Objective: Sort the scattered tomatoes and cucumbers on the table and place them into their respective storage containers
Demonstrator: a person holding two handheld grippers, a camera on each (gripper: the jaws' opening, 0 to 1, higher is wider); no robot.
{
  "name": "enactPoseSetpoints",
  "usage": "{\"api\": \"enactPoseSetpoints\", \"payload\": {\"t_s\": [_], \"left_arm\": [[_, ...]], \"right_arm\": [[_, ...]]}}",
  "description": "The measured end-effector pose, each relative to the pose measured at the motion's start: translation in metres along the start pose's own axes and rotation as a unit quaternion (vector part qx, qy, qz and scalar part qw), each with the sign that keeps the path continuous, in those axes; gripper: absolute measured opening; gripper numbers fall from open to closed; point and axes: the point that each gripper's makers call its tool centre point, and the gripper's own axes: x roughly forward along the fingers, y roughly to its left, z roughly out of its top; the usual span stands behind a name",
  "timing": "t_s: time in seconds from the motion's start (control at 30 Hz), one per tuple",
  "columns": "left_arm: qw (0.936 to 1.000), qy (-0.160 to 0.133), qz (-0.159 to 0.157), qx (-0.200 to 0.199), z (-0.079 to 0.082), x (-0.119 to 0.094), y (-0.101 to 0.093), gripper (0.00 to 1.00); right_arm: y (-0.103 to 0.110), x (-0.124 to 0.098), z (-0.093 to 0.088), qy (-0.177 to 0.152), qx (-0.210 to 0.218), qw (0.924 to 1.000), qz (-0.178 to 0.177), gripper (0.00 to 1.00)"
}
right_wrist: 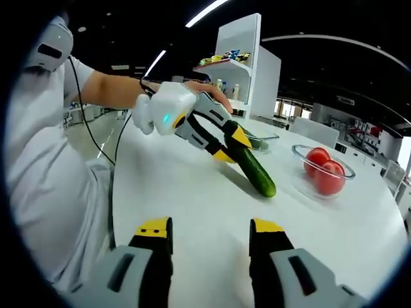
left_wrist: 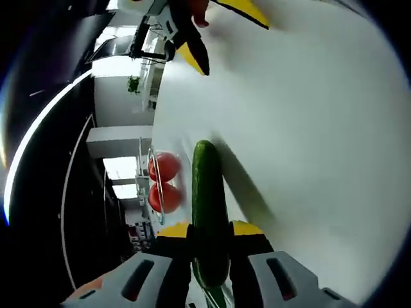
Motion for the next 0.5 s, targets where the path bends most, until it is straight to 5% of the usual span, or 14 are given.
{"api": "enactPoseSetpoints", "payload": {"t_s": [0.23,0.5], "left_arm": [[0.9994,0.004,0.033,-0.007,-0.012,-0.014,0.025,0.21],[0.9964,0.027,0.069,-0.042,-0.045,-0.029,0.052,0.21]], "right_arm": [[0.001,0.003,0.0,0.0,0.0,1.0,0.003,0.46],[0.001,0.004,0.002,-0.004,-0.004,1.0,-0.001,0.45]]}}
